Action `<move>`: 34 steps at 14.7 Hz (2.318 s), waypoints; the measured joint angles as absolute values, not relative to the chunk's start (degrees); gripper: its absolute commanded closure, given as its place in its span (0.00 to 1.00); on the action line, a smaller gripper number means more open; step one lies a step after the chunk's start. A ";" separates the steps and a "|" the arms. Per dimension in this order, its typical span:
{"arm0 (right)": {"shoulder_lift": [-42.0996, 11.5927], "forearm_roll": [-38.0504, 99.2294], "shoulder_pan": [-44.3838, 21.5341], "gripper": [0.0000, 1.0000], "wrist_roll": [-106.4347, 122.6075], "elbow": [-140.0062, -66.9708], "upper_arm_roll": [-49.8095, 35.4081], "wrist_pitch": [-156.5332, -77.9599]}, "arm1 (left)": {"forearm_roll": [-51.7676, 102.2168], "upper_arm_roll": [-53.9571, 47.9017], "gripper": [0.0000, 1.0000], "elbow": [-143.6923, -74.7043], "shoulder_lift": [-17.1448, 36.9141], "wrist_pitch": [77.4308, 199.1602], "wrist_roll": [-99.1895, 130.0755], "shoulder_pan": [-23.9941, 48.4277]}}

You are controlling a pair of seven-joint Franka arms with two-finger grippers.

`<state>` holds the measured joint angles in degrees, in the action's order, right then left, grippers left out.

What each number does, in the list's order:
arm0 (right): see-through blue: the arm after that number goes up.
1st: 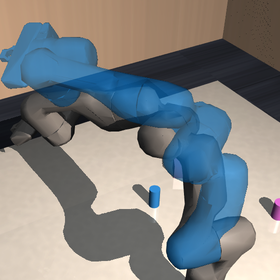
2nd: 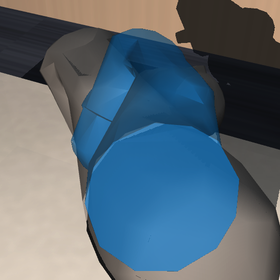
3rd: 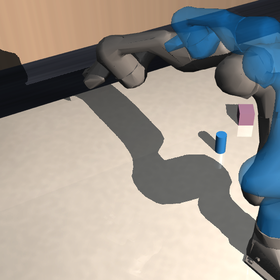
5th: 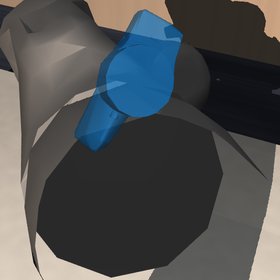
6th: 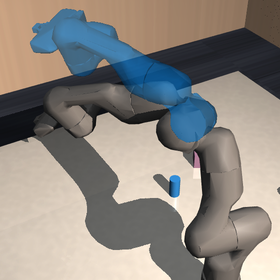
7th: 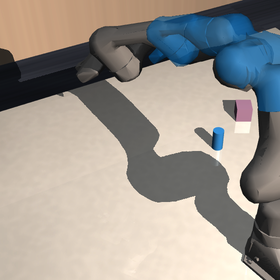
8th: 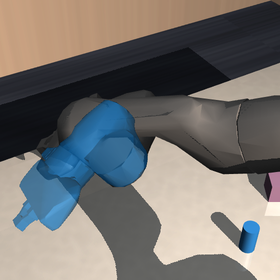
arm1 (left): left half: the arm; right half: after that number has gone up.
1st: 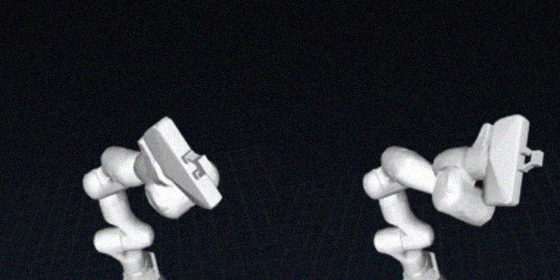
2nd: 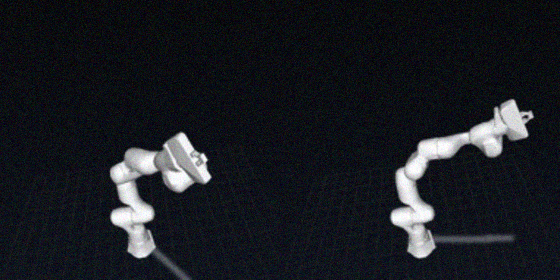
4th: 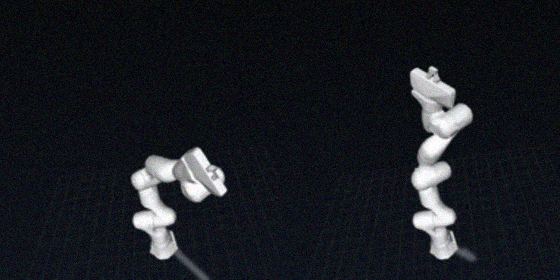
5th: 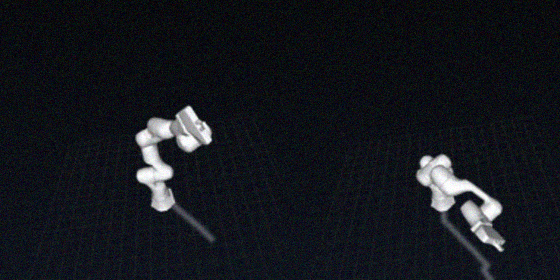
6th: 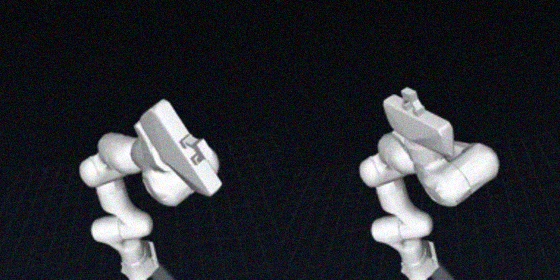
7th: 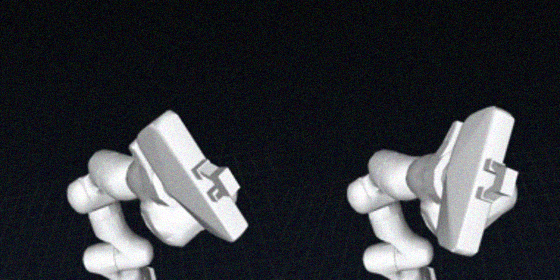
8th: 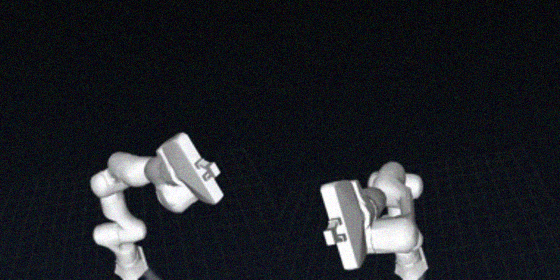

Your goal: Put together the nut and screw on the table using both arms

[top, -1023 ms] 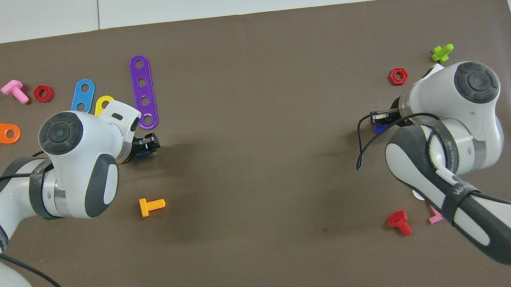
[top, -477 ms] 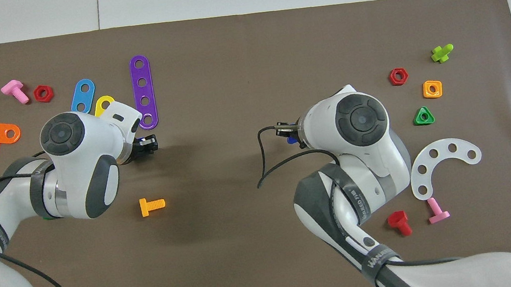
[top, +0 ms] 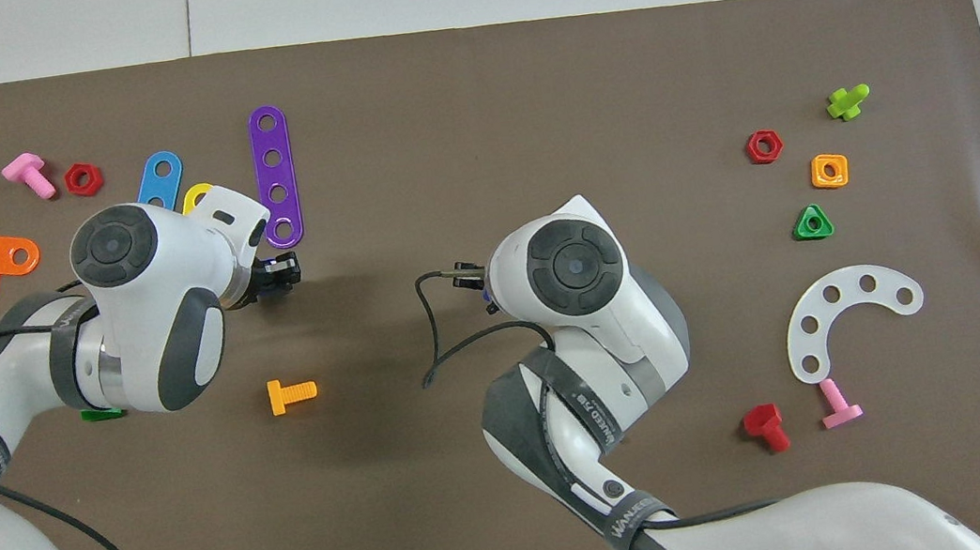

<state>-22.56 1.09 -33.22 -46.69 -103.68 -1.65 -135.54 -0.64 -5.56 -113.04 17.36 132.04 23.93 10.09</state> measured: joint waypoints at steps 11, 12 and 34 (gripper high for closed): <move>-23.24 0.68 -34.48 0.00 -48.61 -101.76 -0.75 -133.86 | -0.39 -5.85 1.00 -104.48 17.19 121.14 32.93 16.30; -21.99 0.62 -33.45 0.00 -48.58 -101.78 -0.70 -133.17 | 0.01 -5.88 1.00 -104.32 17.20 121.24 34.63 17.65; 0.24 0.60 -4.75 0.00 -18.30 -93.92 -0.21 -104.33 | 4.43 -5.63 1.00 -103.43 21.00 129.26 52.11 33.04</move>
<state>0.24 0.60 -4.75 -18.30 -93.92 -0.21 -104.33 4.43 -5.63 -103.43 21.00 129.26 52.11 33.04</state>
